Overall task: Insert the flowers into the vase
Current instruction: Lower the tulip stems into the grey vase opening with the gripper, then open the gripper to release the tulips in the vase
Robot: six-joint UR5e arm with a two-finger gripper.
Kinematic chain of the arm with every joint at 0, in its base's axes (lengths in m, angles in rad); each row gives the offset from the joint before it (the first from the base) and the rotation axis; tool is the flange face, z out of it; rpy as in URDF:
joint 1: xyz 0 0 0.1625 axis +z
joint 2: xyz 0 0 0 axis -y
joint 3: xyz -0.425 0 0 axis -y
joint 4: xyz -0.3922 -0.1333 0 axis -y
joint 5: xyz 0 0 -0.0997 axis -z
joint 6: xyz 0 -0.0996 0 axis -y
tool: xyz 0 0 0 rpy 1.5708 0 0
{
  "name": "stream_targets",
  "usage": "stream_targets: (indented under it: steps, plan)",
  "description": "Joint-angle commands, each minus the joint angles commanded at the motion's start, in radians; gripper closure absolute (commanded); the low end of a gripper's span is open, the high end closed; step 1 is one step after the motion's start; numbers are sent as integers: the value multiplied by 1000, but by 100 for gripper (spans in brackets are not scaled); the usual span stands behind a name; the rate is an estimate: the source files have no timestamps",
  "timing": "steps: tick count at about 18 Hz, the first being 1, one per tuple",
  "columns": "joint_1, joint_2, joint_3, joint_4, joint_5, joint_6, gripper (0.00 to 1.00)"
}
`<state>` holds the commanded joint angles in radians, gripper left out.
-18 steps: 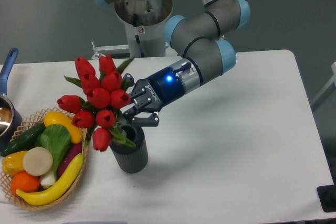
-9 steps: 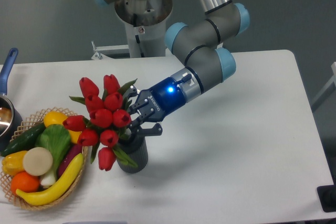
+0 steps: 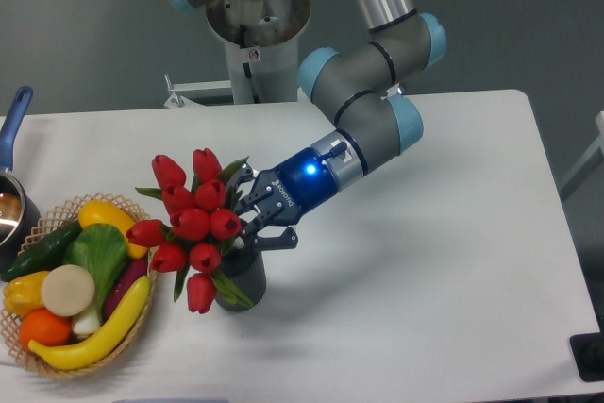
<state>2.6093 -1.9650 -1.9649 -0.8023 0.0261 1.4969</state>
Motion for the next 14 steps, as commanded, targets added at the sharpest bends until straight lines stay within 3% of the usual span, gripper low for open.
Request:
stream_targets:
  steps: [4, 10, 14]
  plan:
    - [9, -2, -38, 0, -14, 55, 68]
    - [6, -25, -42, 0, -20, 105, 67]
    - [6, -46, -40, 0, -17, 143, 59]
